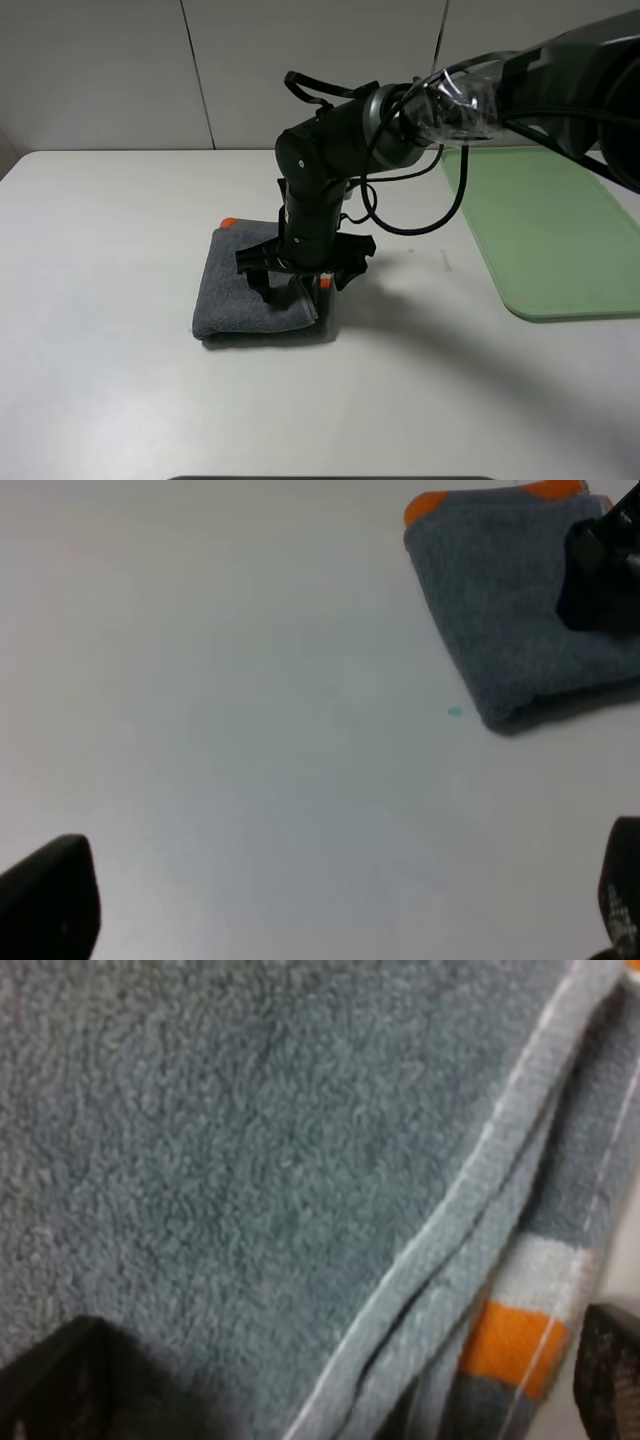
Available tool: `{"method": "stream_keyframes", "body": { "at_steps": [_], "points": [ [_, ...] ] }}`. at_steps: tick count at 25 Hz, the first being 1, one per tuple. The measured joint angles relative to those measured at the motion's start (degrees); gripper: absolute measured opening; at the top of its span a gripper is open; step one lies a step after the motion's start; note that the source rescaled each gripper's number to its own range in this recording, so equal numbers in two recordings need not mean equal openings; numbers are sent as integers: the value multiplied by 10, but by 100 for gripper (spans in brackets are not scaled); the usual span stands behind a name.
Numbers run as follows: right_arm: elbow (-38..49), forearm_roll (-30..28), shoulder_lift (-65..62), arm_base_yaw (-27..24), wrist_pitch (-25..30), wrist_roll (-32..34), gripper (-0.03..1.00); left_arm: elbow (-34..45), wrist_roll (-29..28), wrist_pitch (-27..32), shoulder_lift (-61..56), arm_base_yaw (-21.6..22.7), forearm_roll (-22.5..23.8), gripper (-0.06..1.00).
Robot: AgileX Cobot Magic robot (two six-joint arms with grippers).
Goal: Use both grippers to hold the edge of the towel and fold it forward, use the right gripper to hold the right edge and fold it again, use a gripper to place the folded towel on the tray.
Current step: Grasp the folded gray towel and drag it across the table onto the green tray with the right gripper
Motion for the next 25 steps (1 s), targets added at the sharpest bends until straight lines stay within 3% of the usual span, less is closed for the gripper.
{"method": "stream_keyframes", "body": {
  "at_steps": [13,16,22,23,25],
  "points": [
    [-3,14,12,0,-8,-2,97,0,0,0,0,0,0,100],
    [-4,22,13,0,-13,-5,78,0,0,0,0,0,0,100],
    [-7,34,13,0,-22,-9,23,0,0,0,0,0,0,100],
    [-7,34,13,0,-22,-9,18,0,0,0,0,0,0,100],
    [-7,34,13,0,-22,-11,18,0,0,0,0,0,0,100]
  ]
}}
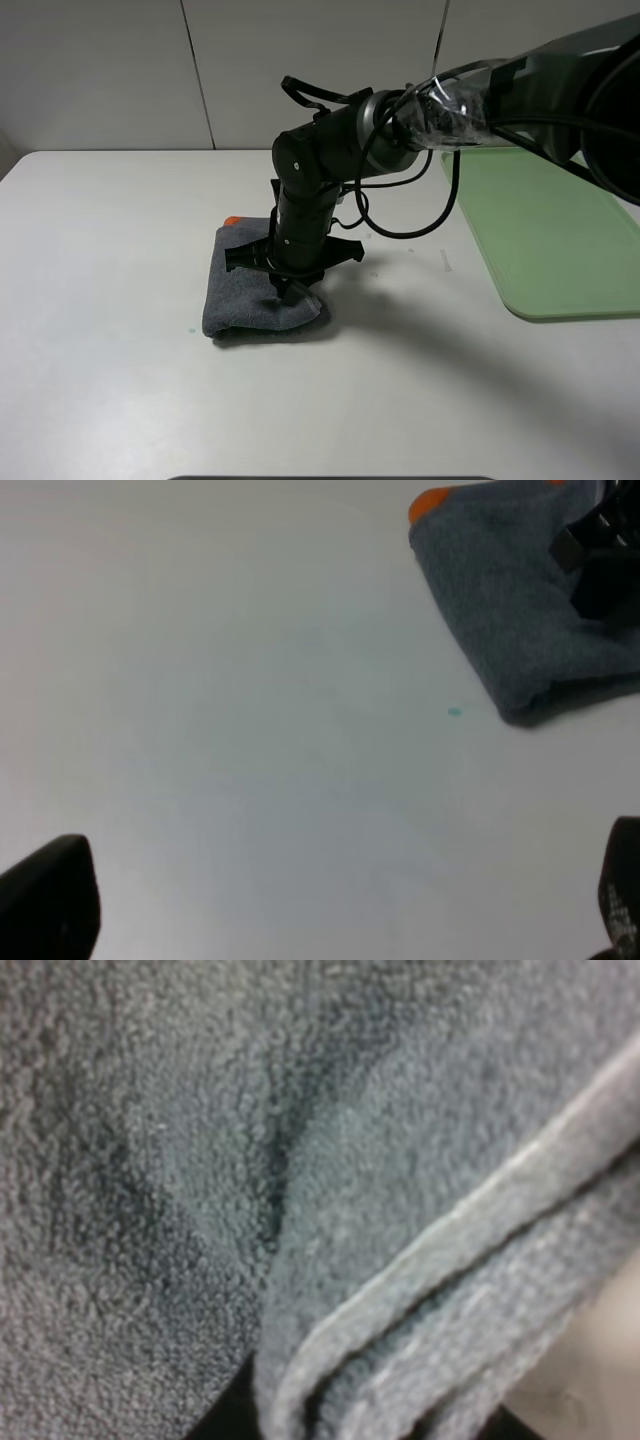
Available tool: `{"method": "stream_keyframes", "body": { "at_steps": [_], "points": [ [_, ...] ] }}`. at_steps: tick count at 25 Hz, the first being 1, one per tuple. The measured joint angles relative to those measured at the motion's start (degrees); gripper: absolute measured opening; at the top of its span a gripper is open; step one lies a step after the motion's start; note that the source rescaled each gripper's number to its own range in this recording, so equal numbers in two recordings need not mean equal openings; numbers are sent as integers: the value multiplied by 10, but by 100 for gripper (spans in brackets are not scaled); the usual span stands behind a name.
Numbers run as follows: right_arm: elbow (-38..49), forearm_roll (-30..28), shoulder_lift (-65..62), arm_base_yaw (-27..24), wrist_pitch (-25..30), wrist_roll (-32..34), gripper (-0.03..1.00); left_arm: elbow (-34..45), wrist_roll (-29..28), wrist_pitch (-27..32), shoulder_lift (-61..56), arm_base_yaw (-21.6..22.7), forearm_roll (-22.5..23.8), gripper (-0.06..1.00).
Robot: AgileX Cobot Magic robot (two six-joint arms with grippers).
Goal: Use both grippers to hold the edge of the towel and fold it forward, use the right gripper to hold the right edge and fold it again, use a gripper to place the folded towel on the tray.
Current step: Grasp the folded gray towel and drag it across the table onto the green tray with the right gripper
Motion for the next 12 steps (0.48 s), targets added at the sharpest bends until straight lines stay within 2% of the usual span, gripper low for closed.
{"method": "stream_keyframes", "body": {
  "at_steps": [12],
  "points": [
    [1,-8,-11,0,16,-7,18,0,0,0,0,0,0,100]
  ]
}}
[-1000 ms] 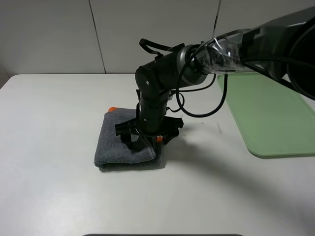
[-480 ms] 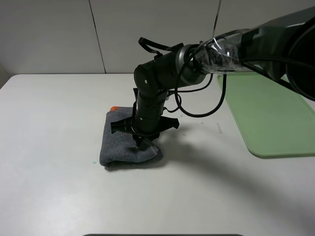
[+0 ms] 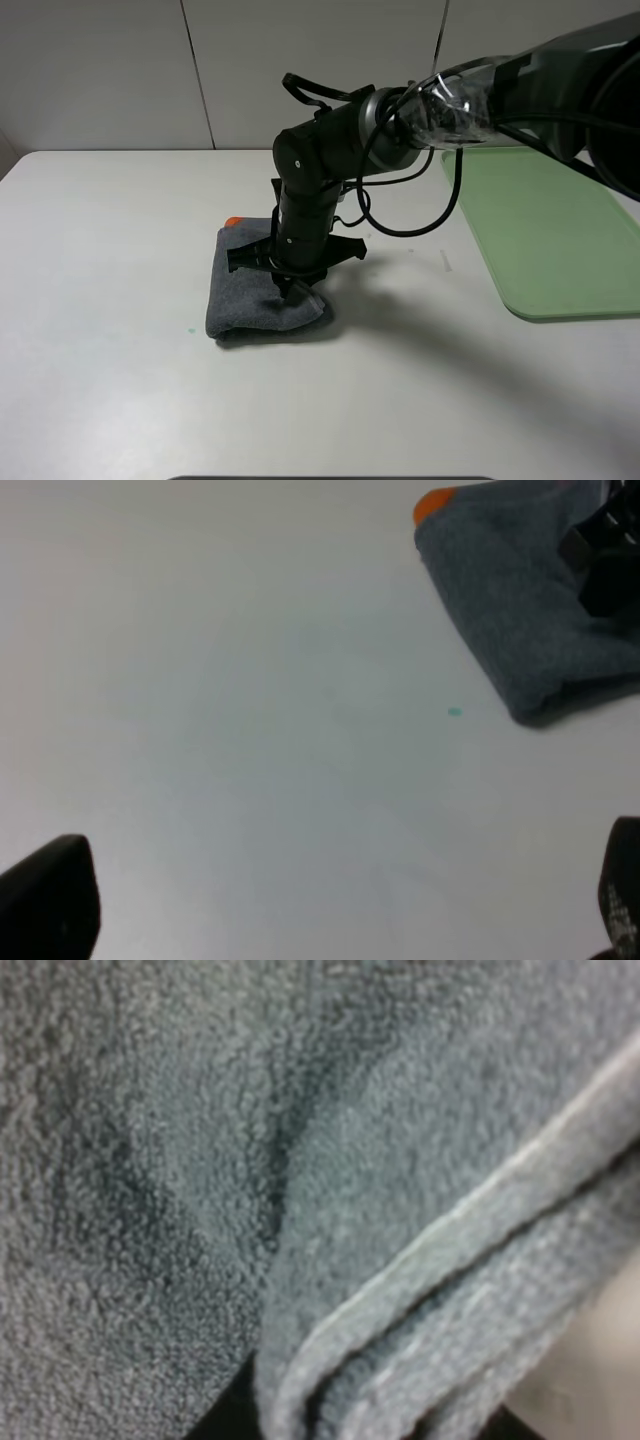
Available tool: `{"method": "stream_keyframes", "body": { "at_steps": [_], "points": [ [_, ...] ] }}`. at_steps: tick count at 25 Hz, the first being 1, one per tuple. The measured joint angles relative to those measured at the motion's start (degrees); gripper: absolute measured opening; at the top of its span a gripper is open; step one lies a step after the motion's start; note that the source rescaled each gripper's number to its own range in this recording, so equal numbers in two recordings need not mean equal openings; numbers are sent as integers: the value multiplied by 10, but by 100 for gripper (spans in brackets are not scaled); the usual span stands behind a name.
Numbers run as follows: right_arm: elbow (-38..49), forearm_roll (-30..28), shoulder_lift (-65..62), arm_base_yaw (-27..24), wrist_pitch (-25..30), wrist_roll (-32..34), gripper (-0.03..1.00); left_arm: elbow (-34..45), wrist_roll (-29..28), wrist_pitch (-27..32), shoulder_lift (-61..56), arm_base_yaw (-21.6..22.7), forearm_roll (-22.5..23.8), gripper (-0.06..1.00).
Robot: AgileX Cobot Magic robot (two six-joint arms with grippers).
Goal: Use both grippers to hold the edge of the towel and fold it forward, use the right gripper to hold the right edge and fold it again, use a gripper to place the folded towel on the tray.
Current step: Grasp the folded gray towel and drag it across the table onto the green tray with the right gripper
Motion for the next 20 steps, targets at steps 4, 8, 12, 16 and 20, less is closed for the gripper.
{"method": "stream_keyframes", "body": {
  "at_steps": [4,8,12,16,20],
  "points": [
    [3,-11,-15,0,17,-1,18,0,0,0,0,0,0,100],
    [5,-22,-38,0,24,-1,18,0,0,0,0,0,0,100],
    [5,-37,-52,0,35,-1,18,0,0,0,0,0,0,100],
    [5,-59,-64,0,56,-1,18,0,0,0,0,0,0,100],
    [5,-90,-82,0,78,-4,18,0,0,0,0,0,0,100]
  ]
}}
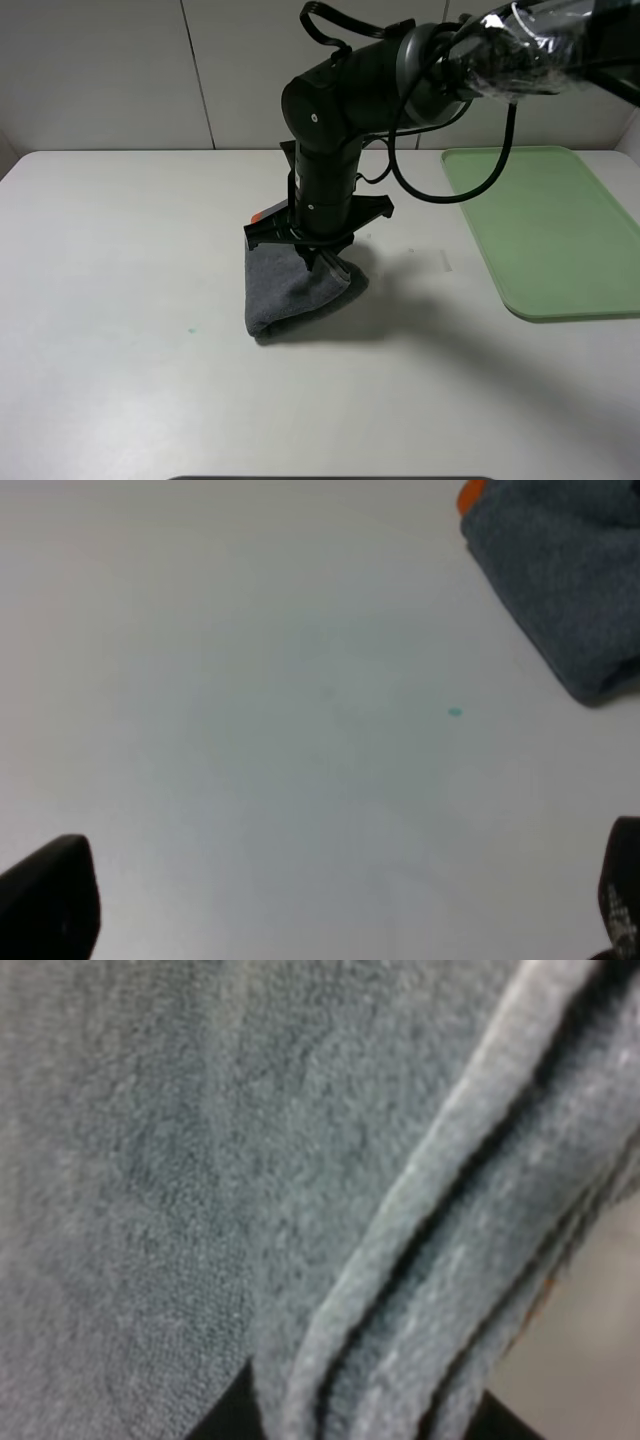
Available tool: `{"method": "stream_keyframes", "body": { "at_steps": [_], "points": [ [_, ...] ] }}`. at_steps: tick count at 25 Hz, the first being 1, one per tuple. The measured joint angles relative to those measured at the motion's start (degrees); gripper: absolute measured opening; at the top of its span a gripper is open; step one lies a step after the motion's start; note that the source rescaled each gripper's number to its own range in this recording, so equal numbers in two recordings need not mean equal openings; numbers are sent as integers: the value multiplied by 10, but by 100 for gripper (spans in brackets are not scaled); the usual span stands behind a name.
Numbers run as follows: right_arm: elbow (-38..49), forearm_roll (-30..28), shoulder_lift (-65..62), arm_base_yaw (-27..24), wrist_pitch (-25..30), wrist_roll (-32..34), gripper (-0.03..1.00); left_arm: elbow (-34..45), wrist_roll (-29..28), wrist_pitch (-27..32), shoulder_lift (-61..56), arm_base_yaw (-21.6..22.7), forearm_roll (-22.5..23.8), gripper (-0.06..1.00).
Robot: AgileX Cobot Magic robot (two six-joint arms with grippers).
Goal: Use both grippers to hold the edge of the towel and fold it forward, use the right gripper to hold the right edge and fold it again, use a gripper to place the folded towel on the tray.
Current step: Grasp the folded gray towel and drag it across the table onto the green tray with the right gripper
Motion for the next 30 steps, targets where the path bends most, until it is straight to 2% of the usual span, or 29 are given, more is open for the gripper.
{"method": "stream_keyframes", "body": {
  "at_steps": [12,20,30],
  "points": [
    [0,-12,-37,-54,52,-75,18,0,0,0,0,0,0,100],
    [0,-14,-48,-123,78,-132,18,0,0,0,0,0,0,100],
    [0,-14,-48,-224,82,-180,18,0,0,0,0,0,0,100]
  ]
}}
